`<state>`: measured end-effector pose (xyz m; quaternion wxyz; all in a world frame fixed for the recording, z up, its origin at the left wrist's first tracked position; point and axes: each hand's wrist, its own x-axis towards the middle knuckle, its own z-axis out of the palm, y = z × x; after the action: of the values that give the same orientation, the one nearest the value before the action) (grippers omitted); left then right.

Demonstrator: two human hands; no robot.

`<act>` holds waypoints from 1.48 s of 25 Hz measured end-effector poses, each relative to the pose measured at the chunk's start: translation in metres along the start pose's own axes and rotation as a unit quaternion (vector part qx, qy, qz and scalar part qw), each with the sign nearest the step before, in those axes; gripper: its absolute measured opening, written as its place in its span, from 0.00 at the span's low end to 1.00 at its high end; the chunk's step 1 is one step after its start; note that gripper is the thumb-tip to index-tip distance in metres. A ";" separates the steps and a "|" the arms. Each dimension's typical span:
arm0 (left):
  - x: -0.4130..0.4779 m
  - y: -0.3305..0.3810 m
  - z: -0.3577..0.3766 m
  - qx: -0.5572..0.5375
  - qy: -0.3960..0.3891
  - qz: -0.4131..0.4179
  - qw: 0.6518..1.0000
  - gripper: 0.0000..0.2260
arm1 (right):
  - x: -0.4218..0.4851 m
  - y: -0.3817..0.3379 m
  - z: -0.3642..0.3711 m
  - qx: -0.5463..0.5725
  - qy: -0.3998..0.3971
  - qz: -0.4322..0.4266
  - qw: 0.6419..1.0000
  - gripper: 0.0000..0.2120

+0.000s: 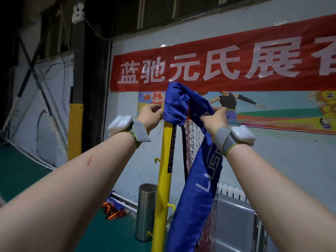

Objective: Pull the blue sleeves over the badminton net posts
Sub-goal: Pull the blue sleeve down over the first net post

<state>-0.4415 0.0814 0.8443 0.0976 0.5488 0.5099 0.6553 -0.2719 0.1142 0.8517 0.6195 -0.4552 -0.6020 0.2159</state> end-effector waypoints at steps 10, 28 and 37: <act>0.010 -0.009 -0.004 -0.002 -0.007 0.019 1.000 0.13 | -0.019 -0.002 0.038 -0.018 -0.073 -0.098 0.992 0.10; -0.017 -0.035 -0.007 0.050 -0.085 -0.035 0.995 0.14 | -0.024 0.025 0.042 -0.088 -0.076 -0.114 0.987 0.06; -0.035 -0.054 -0.008 0.098 -0.124 -0.097 0.983 0.12 | -0.037 0.046 0.038 -0.132 -0.129 -0.091 0.979 0.06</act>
<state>-0.4580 0.0784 0.7815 0.1687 0.5805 0.6061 0.5169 -0.3014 0.1186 0.7884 0.4882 -0.4445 -0.7390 0.1338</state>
